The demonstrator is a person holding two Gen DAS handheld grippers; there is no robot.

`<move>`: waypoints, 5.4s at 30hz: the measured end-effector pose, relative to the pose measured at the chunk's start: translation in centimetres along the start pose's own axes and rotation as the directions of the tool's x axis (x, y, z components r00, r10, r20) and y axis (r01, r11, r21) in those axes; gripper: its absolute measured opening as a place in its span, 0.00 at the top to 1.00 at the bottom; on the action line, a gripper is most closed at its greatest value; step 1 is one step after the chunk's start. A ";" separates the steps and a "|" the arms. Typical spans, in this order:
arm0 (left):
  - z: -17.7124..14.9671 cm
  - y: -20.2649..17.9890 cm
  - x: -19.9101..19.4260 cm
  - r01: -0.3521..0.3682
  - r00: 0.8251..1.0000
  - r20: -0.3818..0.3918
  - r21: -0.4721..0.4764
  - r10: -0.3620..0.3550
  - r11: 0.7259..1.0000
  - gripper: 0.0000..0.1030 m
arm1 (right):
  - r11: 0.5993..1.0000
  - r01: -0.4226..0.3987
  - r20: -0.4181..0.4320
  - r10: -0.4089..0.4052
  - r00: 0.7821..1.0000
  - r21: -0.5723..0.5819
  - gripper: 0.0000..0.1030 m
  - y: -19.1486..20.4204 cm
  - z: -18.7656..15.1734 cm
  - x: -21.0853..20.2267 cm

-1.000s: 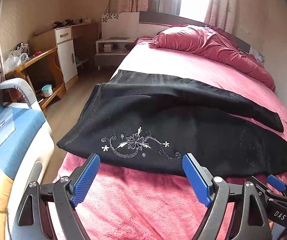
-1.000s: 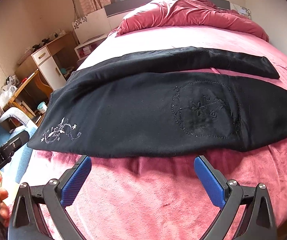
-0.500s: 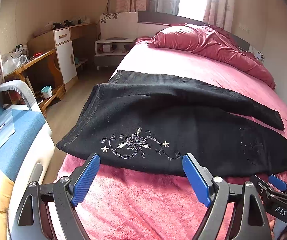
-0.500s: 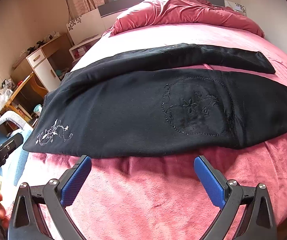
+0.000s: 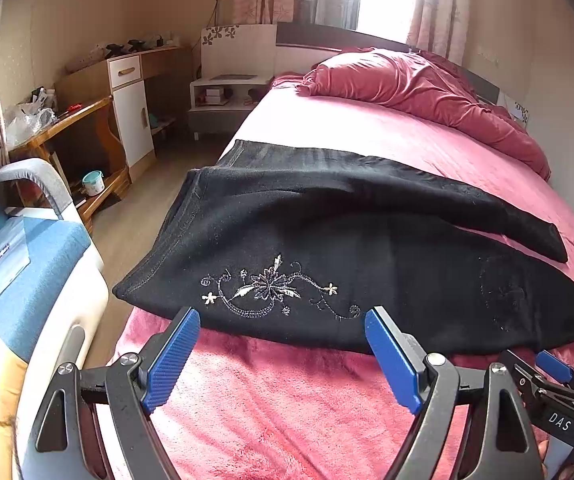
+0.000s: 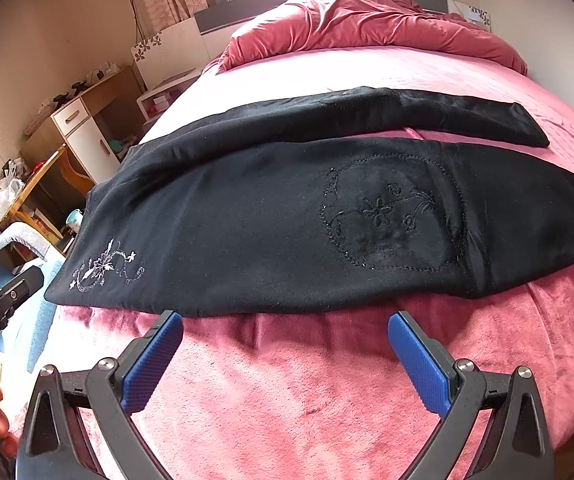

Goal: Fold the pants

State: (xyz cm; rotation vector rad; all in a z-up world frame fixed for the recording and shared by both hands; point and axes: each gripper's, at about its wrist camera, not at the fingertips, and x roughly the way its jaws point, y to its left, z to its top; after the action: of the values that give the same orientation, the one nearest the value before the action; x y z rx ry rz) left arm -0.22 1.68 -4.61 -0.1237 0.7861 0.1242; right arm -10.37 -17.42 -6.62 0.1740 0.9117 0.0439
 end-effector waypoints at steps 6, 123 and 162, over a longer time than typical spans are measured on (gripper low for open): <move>0.1 0.0 0.0 -0.001 1.000 -0.001 0.005 0.001 1.000 0.16 | 1.000 0.001 -0.003 -0.001 1.000 0.004 0.00 -0.2 0.0 0.0; -0.5 14.0 2.2 0.075 0.975 -0.182 -0.263 -0.126 0.962 0.94 | 0.788 0.399 -0.088 -0.408 0.909 0.469 0.87 -31.5 1.4 -6.4; 0.3 8.9 2.4 0.026 0.984 -0.179 -0.004 -0.026 1.000 0.77 | 0.946 0.260 -0.051 -0.255 0.966 0.194 0.41 -18.3 2.6 -3.8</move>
State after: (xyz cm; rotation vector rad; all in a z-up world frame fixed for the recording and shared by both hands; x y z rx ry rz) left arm 0.27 10.67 -6.72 -0.1481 0.9634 0.0895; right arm -11.28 -36.22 -5.19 0.2394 0.9570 -0.2905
